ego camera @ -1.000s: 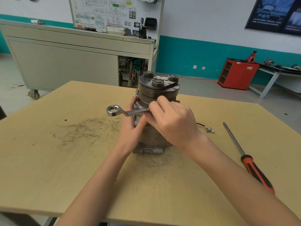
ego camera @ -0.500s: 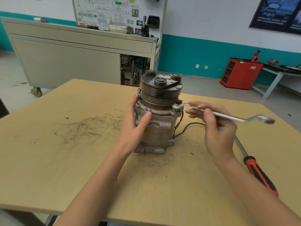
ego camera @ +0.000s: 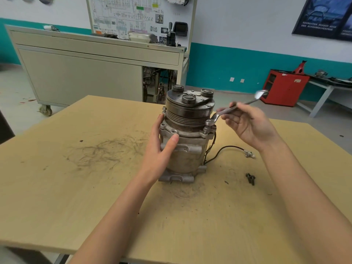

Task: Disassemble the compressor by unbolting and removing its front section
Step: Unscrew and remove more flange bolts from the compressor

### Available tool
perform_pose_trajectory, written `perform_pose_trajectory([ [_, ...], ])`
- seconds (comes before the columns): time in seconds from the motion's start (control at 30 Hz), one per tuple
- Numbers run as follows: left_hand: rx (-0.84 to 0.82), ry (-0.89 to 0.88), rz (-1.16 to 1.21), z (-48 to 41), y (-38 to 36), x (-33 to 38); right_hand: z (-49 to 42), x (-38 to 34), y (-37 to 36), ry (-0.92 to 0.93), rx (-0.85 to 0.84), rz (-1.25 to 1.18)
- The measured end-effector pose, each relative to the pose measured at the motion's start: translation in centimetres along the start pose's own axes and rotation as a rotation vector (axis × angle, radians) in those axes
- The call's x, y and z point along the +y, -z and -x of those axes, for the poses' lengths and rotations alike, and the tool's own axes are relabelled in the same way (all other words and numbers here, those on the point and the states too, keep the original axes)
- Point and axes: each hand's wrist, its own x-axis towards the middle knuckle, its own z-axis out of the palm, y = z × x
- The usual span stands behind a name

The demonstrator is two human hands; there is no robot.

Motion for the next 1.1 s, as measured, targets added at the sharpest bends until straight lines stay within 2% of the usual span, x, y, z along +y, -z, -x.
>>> perform_pose_trajectory([
  [0.1, 0.000, 0.004, -0.009, 0.0, 0.0, 0.0, 1.7, -1.6, -0.7, 0.289, 0.164, 0.314],
  [0.17, -0.001, 0.005, -0.004, 0.0, 0.0, 0.0, 2.9, -2.4, -1.9, 0.457, 0.216, 0.558],
  [0.37, 0.000, -0.006, -0.017, 0.0, 0.0, 0.0, 5.1, -1.0, -6.3, 1.046, 0.047, 1.447],
  [0.47, 0.003, -0.024, -0.029, 0.0, 0.0, -0.1, 5.4, -0.1, -7.5, 1.153, 0.029, 1.701],
  [0.67, 0.020, -0.017, -0.047, -0.1, 0.0, -0.3, 6.0, 1.2, -8.7, 1.171, 0.078, 1.960],
  [0.83, 0.008, -0.018, -0.035, -0.2, -0.1, -0.5, 5.8, 3.3, -10.3, 1.315, 0.193, 2.170],
  [0.9, 0.009, -0.022, -0.038, -0.3, -0.1, -0.6, 5.4, 4.4, -11.2, 1.289, 0.208, 2.233],
  [1.0, 0.022, -0.035, -0.043, -0.3, -0.1, -0.4, 5.1, 4.9, -11.7, 1.259, 0.265, 2.216],
  [1.1, 0.009, -0.020, -0.015, -0.2, -0.2, -0.3, 5.3, 4.2, -9.8, 1.388, 0.242, 2.036],
])
